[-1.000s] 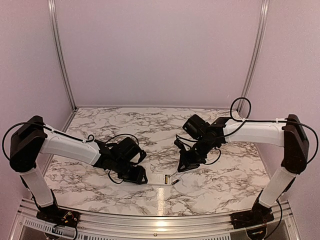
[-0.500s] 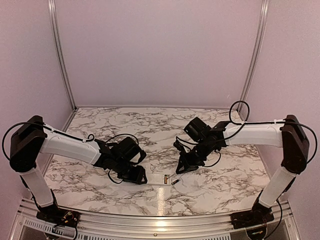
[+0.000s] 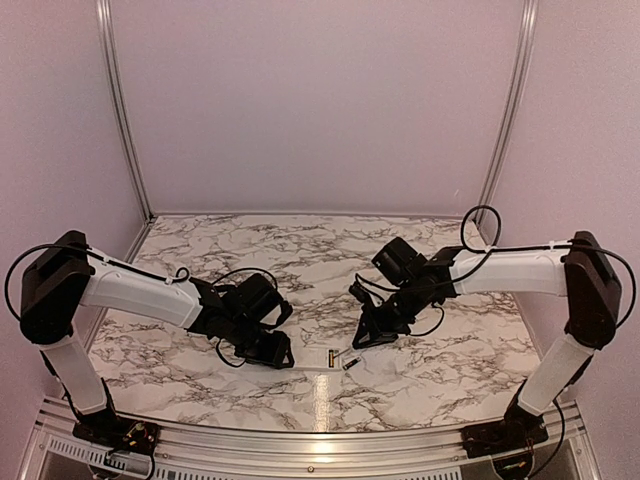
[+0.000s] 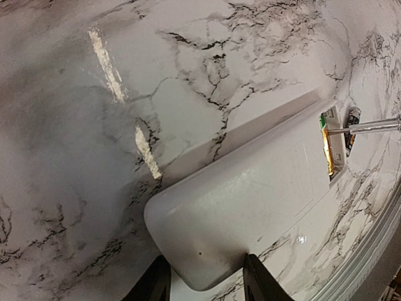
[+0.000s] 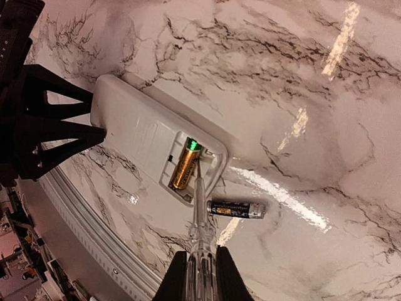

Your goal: Unload the batteries from the remote control

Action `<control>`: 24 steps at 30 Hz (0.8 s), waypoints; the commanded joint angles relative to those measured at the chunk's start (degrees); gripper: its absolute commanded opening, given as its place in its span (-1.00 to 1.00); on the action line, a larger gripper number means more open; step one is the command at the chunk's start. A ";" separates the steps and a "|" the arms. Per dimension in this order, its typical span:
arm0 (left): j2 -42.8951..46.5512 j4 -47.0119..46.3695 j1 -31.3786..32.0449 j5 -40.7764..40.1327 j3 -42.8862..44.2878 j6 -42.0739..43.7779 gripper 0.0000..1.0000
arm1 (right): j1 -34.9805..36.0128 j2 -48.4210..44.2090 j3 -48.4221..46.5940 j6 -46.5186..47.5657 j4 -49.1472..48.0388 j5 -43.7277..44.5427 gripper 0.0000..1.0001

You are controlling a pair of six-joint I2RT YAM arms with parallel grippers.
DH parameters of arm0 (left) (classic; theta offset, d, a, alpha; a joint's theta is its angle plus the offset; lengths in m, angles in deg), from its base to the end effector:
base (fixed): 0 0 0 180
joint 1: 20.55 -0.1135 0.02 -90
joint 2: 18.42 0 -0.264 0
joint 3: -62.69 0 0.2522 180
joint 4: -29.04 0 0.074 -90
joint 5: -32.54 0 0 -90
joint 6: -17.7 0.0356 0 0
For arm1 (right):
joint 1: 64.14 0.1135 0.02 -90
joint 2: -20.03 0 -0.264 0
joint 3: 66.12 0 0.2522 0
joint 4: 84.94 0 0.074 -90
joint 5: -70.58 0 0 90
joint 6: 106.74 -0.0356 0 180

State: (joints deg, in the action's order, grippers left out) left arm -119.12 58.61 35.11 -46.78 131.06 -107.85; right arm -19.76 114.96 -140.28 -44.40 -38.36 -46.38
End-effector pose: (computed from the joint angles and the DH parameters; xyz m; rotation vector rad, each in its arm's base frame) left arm 0.1827 -0.2791 0.1419 0.5628 2.7922 -0.6954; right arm 0.2169 0.2348 0.1895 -0.5706 2.9059 0.9219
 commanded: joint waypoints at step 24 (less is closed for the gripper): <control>-4.87 1.89 -0.03 1.07 1.09 1.19 -0.21 | -3.06 2.91 13.37 5.64 -18.09 -11.88 -1.00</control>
State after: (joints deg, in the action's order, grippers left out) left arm -119.84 59.99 34.76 -45.62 131.98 -107.87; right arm -24.00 112.97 -128.59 -41.39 -51.08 -57.25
